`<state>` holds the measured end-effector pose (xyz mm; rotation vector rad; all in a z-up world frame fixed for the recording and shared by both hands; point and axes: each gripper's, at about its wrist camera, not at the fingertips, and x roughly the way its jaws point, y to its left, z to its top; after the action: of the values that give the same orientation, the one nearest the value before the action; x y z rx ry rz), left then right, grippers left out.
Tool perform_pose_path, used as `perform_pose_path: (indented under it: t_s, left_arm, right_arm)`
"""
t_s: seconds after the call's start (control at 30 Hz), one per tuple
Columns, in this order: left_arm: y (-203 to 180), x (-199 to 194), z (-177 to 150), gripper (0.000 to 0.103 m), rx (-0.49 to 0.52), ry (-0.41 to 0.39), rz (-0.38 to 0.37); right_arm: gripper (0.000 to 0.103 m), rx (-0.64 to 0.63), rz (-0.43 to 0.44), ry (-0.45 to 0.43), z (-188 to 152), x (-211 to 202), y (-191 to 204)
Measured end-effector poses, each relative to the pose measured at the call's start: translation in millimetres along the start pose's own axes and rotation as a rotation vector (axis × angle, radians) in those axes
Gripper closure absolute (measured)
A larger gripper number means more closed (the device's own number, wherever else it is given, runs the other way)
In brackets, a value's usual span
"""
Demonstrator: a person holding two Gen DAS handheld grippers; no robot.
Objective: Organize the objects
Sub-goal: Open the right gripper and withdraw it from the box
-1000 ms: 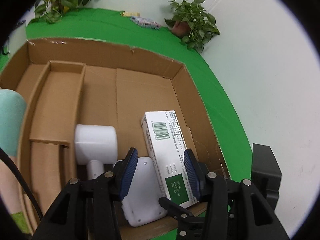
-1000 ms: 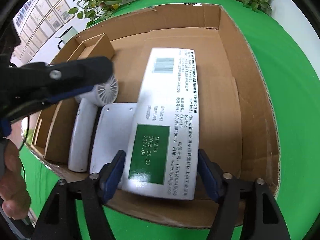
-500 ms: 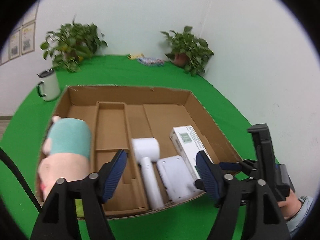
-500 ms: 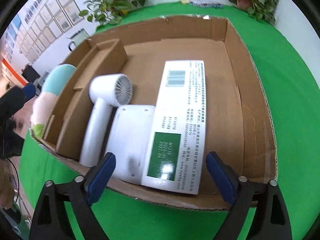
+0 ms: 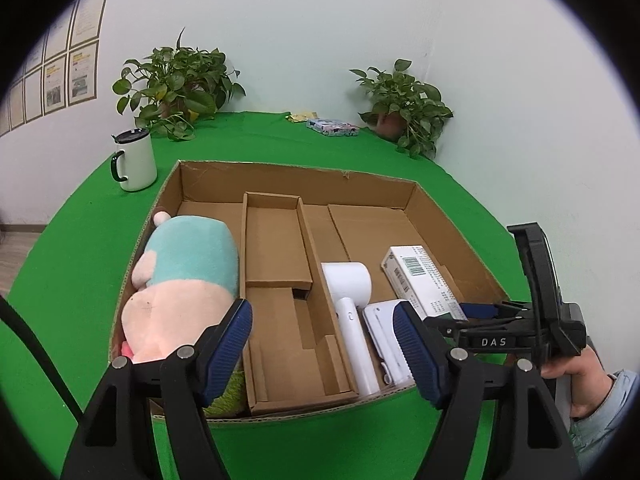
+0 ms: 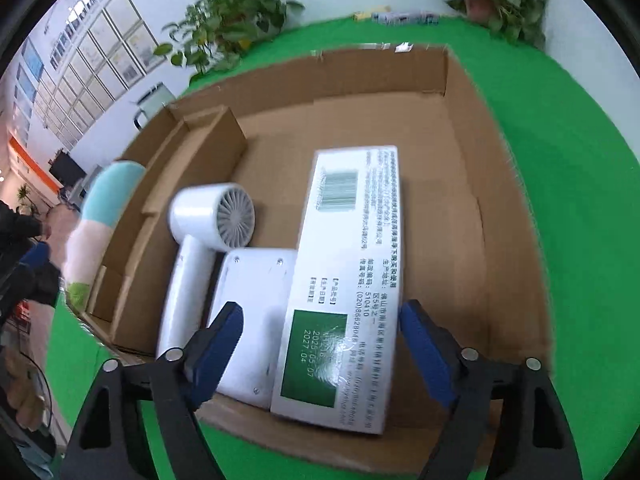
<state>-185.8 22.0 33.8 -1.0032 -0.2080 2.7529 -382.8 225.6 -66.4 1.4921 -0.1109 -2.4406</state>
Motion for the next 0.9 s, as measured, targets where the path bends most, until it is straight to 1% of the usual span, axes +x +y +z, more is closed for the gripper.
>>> perform_pose_path:
  t_s: [0.1,0.17,0.23,0.27,0.3,0.33,0.4,0.5,0.53,0.6,0.63,0.67,0.7,0.8,0.9]
  left_arm:
    - [1.7,0.2,-4.1,0.030,0.020,-0.018,0.033]
    - [2.3,-1.8,-8.7,0.030,0.039,-0.043,0.068]
    - [2.0,-4.3,-15.5,0.030,0.058,-0.081,0.115]
    - [2.1,-6.7,-19.0,0.028,0.065,-0.101,0.135]
    - [1.9,-8.9,-25.1,0.022,0.071,-0.133,0.173]
    - [2.4,-10.6,-29.2,0.021,0.069,-0.155,0.199]
    - [3.6,-12.4,-38.4,0.021,0.056,-0.188,0.249]
    - [6.8,-1.9,-54.6,0.021,0.031,-0.178,0.313]
    - [7.5,1.8,-58.2,0.021,0.028,-0.171,0.322]
    - [7.8,13.3,-66.4,0.021,0.031,-0.147,0.349]
    - [7.2,17.7,-69.1,0.021,0.038,-0.139,0.363]
    - [6.6,20.1,-70.9,0.020,0.043,-0.144,0.372]
    - [4.8,21.3,-73.1,0.020,0.049,-0.167,0.387]
    - [3.6,24.0,-75.0,0.017,0.042,-0.182,0.397]
    - [4.8,25.0,-74.0,0.016,0.042,-0.175,0.395]
  right_arm:
    - [0.023,0.000,-0.018,-0.003,-4.1,6.4,2.4]
    - [0.024,0.000,-0.029,-0.005,-8.6,5.3,4.0]
    - [0.022,-0.022,-0.088,-0.041,-13.5,-1.1,10.2]
    - [0.019,-0.045,-0.131,-0.084,-17.6,-8.1,16.0]
    - [0.014,-0.084,-0.168,-0.173,-25.9,-20.4,27.4]
    - [0.001,-0.102,-0.177,-0.230,-31.7,-28.0,33.9]
    - [0.001,-0.146,-0.169,-0.370,-54.1,-43.6,56.5]
    - [0.001,-0.166,-0.164,-0.446,-78.0,-41.5,78.8]
    - [0.001,-0.160,-0.170,-0.452,-81.2,-38.7,81.2]
    - [0.001,-0.116,-0.177,-0.491,-86.1,-36.4,82.2]
    - [0.001,-0.105,-0.201,-0.504,-85.9,-35.1,84.0]
    - [0.001,-0.100,-0.224,-0.508,-85.2,-32.8,85.0]
    - [0.001,-0.092,-0.241,-0.518,-84.6,-30.4,85.9]
    - [0.000,-0.083,-0.251,-0.524,-83.0,-27.1,85.0]
    - [0.000,-0.083,-0.255,-0.524,-81.6,-24.7,84.8]
